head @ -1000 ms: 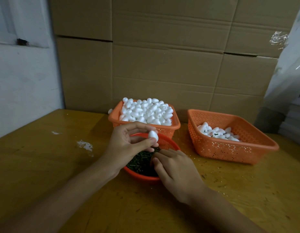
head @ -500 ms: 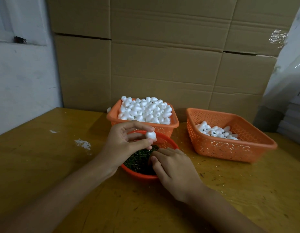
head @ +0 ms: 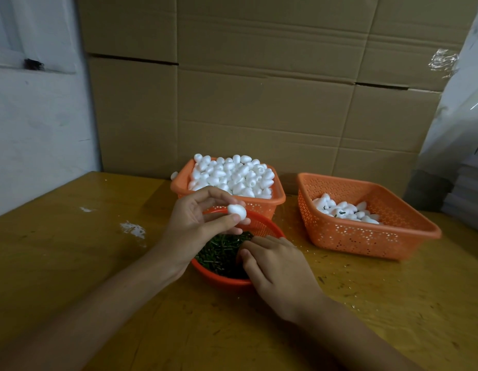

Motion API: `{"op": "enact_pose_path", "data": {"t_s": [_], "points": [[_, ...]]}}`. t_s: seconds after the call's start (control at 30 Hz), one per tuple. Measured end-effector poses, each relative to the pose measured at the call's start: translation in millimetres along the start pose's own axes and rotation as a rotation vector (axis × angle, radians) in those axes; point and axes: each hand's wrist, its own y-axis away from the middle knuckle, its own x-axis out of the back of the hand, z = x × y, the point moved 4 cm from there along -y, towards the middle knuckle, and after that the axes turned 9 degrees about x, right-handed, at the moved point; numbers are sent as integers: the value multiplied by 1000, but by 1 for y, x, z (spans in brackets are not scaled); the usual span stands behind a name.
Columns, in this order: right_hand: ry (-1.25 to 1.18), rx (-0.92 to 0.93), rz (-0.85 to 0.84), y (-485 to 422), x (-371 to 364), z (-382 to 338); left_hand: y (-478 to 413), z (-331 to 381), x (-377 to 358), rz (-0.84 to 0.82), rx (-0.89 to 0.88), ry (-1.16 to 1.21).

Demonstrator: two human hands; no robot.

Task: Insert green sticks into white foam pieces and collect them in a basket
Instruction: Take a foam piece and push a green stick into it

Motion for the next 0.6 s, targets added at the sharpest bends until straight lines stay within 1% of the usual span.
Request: {"op": "enact_pose_path", "data": {"t_s": [0.43,0.53,0.6], "points": [[-4,7,5,1,1,0,1,1,0,-3,4,7],[-38,12,4,0,2,1,1,1,1,-3,-5,0],[-94,21,-26,-2,4,4,1,1,1,-3,-12,-12]]}}
